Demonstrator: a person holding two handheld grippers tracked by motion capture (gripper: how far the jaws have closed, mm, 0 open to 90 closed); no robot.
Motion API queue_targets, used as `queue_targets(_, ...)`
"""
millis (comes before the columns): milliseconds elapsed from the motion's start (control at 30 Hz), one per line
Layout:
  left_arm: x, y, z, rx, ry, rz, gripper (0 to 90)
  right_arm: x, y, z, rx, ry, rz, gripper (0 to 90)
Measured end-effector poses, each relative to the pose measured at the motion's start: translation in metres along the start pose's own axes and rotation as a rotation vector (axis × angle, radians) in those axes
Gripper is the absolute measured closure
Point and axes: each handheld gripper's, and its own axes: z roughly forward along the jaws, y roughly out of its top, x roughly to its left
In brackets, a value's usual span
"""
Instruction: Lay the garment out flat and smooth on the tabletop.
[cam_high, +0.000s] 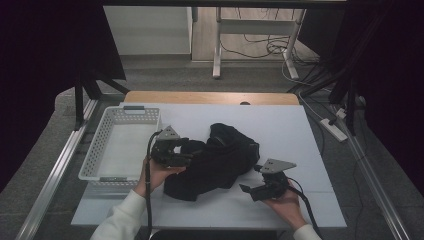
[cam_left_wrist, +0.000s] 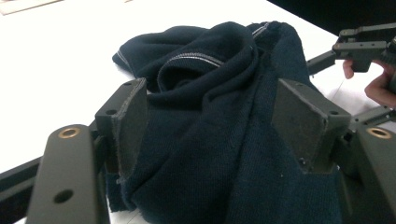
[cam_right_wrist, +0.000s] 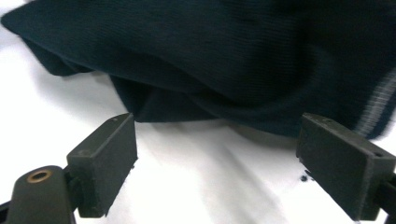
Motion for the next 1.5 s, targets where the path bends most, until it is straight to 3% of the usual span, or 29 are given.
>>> queue_targets(433, 0.001, 0.000, -0.001, -0.005, 0.010, -0.018, 28.4, 0.017, 0.005, 0.021, 0.035, 0.048, -0.029, 14.6)
queue_targets(733, -0.001, 0.001, -0.002, -0.003, 0.008, -0.007, 28.4, 0.022, 0.012, 0.042, 0.053, 0.011, -0.014, 23.6)
queue_targets(900, -0.001, 0.001, 0.000, -0.003, 0.006, -0.009, 28.4, 0.023, 0.014, 0.047, 0.076, -0.005, -0.010, 35.2)
queue_targets(967, -0.001, 0.001, 0.000, -0.004, 0.007, -0.012, 28.4, 0.025, 0.013, 0.053, 0.096, -0.033, -0.043, 45.6)
queue_targets(1000, -0.001, 0.001, -0.001, -0.005, 0.007, -0.014, 28.4, 0.025, 0.013, 0.053, 0.096, -0.033, -0.043, 45.6)
queue_targets(1067, -0.001, 0.001, -0.002, -0.008, 0.008, -0.014, 28.4, 0.027, 0.013, 0.057, 0.113, -0.047, -0.064, 58.0)
queue_targets(1133, -0.002, 0.001, -0.002, -0.009, 0.008, -0.014, 28.4, 0.027, 0.014, 0.057, 0.115, -0.045, -0.065, 62.3)
queue_targets(1167, -0.002, 0.001, -0.002, -0.010, 0.009, -0.014, 28.3, 0.025, 0.014, 0.057, 0.120, -0.033, -0.061, 72.6)
queue_targets(1200, -0.002, 0.001, -0.002, -0.010, 0.009, -0.014, 28.3, 0.025, 0.014, 0.057, 0.120, -0.033, -0.061, 72.6)
queue_targets(1267, -0.002, 0.001, -0.003, -0.011, 0.008, -0.013, 28.4, 0.023, 0.014, 0.054, 0.126, -0.025, -0.066, 83.5)
queue_targets(1500, -0.002, 0.001, -0.006, -0.013, 0.011, -0.008, 28.5, 0.021, 0.014, 0.043, 0.110, -0.023, -0.083, 86.8)
